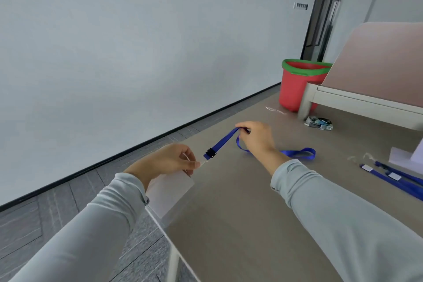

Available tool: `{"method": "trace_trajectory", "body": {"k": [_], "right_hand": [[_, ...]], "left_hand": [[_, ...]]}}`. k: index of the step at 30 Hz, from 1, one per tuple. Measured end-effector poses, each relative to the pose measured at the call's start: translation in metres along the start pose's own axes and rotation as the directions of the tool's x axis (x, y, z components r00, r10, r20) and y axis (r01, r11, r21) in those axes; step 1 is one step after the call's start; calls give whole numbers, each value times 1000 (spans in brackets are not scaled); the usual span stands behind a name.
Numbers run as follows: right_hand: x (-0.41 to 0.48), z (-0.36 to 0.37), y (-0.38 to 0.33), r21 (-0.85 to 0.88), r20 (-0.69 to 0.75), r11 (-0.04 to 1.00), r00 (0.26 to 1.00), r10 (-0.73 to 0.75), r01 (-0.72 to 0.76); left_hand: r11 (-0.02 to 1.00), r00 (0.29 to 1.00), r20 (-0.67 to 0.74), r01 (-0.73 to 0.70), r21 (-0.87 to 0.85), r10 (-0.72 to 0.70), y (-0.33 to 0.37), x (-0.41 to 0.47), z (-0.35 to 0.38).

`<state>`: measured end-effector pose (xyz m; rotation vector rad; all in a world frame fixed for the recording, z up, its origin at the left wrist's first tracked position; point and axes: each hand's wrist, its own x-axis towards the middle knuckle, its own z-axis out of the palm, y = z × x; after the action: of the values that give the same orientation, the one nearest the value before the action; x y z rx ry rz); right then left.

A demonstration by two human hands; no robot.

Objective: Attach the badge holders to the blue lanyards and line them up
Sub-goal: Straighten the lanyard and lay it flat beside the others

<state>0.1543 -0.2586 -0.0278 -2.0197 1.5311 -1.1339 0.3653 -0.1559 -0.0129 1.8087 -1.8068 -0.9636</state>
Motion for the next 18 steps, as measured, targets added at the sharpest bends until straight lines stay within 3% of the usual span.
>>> {"method": "trace_trajectory", "body": {"k": [4, 8, 10, 14, 18], "right_hand": [[42, 0, 5, 76, -69, 997, 998, -8, 14], [65, -8, 5, -180, -113, 970, 976, -187, 165], [67, -6, 12, -219, -79, 962, 980, -182, 161], [57, 2, 26, -39, -44, 999, 999, -21, 19], [52, 3, 25, -27, -112, 997, 990, -82, 79]], "left_hand": [[991, 998, -33, -41, 125, 45, -3, 49, -1], [942, 985, -88, -117, 314, 151, -14, 71, -1], [905, 977, -83, -149, 398, 198, -22, 71, 2], [830, 961, -61, -201, 521, 271, -30, 63, 10], [788, 959, -43, -204, 580, 280, -26, 57, 9]]}}
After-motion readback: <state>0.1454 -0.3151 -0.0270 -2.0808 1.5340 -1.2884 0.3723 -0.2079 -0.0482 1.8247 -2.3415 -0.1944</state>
